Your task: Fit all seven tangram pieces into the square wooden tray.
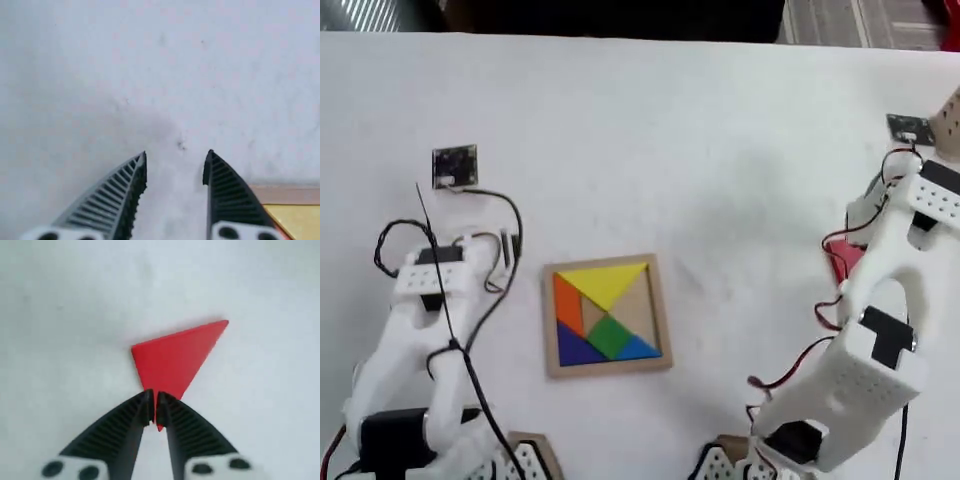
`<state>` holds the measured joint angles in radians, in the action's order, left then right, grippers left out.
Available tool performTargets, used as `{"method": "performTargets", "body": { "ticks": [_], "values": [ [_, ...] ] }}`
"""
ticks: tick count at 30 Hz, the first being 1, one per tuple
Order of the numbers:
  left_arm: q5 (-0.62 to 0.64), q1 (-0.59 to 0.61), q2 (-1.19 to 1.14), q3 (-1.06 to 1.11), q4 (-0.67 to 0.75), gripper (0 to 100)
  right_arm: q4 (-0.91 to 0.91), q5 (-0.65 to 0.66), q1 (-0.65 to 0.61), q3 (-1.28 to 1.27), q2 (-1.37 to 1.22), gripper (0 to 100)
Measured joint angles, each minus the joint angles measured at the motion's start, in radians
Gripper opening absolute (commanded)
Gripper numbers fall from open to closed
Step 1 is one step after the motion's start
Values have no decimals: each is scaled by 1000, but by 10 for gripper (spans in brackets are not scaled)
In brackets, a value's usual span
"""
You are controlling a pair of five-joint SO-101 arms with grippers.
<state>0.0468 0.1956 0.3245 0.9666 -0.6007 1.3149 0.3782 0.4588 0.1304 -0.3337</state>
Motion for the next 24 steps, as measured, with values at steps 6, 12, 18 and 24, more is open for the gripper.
{"method": "performTargets", "body": {
  "ticks": [6,12,18,24],
  "values": [
    [0,0,0,0,0,199,-9,-218,-8,0,0,19],
    [0,0,0,0,0,199,-204,-199,-15,-74,-41,18],
    [0,0,0,0,0,199,-242,-115,-14,-95,-127,18],
    [0,0,0,0,0,199,-160,28,-8,-80,-158,18]
  ]
}}
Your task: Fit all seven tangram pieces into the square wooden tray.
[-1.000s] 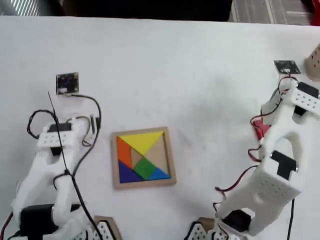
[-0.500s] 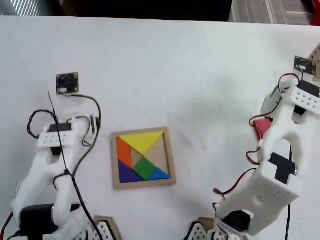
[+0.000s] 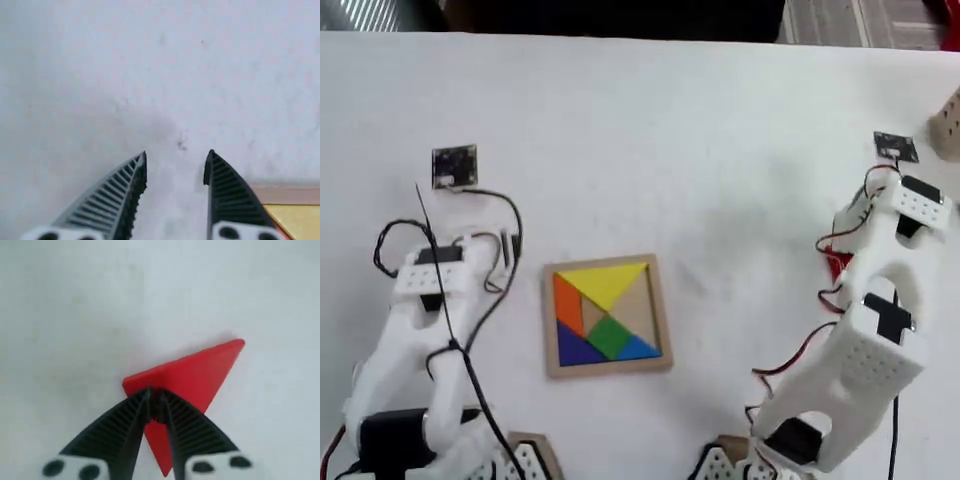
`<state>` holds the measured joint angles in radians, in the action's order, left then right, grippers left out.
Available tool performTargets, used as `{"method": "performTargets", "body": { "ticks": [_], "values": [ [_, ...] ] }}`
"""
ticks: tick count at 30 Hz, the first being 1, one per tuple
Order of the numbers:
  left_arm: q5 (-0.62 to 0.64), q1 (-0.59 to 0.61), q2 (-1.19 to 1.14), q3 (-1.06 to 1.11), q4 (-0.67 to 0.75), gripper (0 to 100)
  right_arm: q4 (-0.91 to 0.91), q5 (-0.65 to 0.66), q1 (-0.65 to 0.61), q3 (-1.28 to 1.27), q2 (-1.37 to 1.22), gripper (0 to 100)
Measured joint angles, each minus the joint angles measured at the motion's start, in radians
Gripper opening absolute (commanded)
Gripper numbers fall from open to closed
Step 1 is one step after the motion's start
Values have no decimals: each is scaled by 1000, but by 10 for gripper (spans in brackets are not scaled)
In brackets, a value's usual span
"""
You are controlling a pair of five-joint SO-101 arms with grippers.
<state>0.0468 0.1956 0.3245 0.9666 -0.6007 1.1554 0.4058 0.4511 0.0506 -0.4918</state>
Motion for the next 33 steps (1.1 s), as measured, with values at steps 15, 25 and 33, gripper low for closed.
{"method": "performTargets", "body": {
  "ticks": [15,25,33],
  "values": [
    [0,0,0,0,0,199,-118,161,38,-635,496,21],
    [0,0,0,15,0,199,55,37,75,-671,727,262],
    [0,0,0,15,0,199,63,5,51,-678,703,348]
  ]
}}
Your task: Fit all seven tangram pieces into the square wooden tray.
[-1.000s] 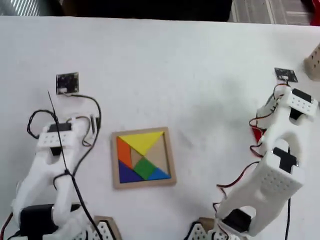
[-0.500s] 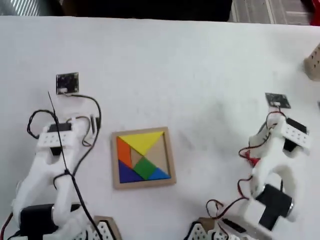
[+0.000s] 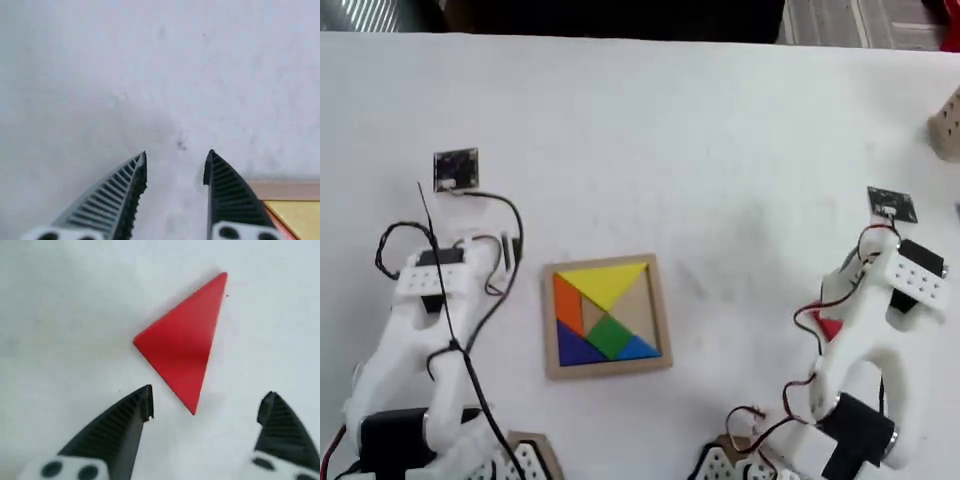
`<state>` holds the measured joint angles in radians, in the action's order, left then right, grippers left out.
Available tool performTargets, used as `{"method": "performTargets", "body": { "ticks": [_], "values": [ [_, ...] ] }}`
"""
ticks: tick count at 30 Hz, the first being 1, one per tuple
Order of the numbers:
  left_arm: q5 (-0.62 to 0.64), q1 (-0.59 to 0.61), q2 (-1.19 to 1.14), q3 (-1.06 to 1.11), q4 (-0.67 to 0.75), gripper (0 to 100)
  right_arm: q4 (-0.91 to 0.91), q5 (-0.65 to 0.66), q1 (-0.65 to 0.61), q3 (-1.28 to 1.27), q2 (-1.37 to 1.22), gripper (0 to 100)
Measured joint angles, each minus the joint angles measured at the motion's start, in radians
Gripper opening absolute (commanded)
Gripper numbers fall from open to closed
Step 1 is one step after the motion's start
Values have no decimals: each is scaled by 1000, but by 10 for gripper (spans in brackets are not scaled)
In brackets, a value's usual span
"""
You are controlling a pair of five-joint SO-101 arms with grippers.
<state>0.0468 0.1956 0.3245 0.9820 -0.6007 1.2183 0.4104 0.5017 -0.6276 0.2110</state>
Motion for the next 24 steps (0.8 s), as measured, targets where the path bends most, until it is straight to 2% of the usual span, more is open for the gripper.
{"method": "performTargets", "body": {
  "ticks": [9,24],
  "values": [
    [0,0,0,0,0,199,-130,-166,-69,2,-133,347],
    [0,0,0,0,0,199,-279,-178,-114,-2,-203,339]
  ]
}}
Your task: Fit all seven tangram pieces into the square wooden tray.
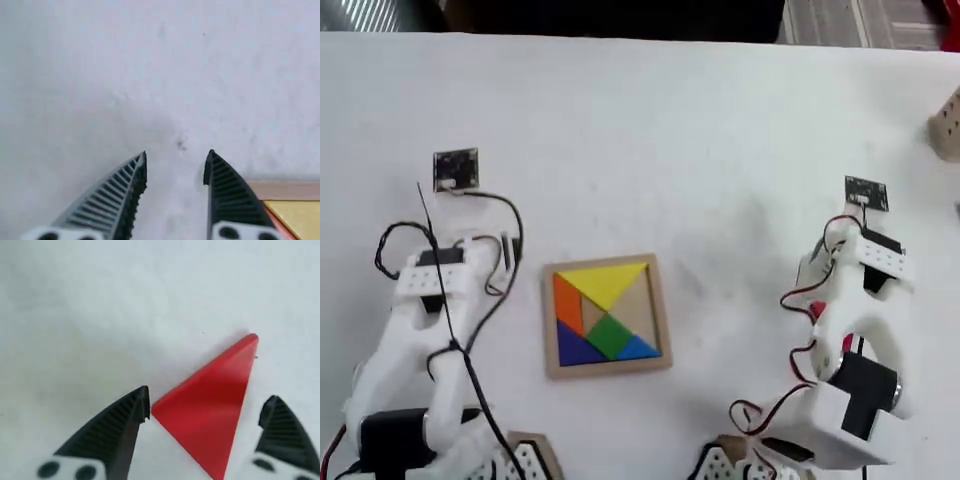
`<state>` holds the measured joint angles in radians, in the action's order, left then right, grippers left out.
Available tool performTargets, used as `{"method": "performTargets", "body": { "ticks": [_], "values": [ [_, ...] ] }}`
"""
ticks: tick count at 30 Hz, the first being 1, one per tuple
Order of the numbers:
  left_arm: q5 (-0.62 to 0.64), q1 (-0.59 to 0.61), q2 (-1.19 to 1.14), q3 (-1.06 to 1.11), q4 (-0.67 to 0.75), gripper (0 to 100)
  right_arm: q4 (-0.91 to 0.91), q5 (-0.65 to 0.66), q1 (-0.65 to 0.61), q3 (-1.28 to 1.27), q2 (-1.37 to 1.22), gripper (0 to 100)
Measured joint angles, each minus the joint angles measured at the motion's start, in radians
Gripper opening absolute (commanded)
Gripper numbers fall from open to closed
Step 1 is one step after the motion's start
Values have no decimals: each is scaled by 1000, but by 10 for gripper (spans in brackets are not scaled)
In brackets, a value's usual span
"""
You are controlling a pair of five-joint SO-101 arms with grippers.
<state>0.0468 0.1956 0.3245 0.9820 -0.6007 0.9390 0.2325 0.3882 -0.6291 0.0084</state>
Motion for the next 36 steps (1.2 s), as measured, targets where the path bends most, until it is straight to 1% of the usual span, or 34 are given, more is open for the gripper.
{"method": "performTargets", "body": {
  "ticks": [5,7,15,26,30,36],
  "values": [
    [0,0,0,0,0,199,0,0,-3,0,-5,241],
    [0,0,0,0,0,199,0,0,-3,0,-5,231],
    [0,0,0,0,0,199,41,0,-3,8,-51,324],
    [0,0,0,0,0,199,150,0,-9,66,-97,324],
    [0,0,0,0,0,199,167,2,-35,66,-97,324],
    [0,0,0,0,0,199,167,44,-38,66,-104,324]
  ]
}}
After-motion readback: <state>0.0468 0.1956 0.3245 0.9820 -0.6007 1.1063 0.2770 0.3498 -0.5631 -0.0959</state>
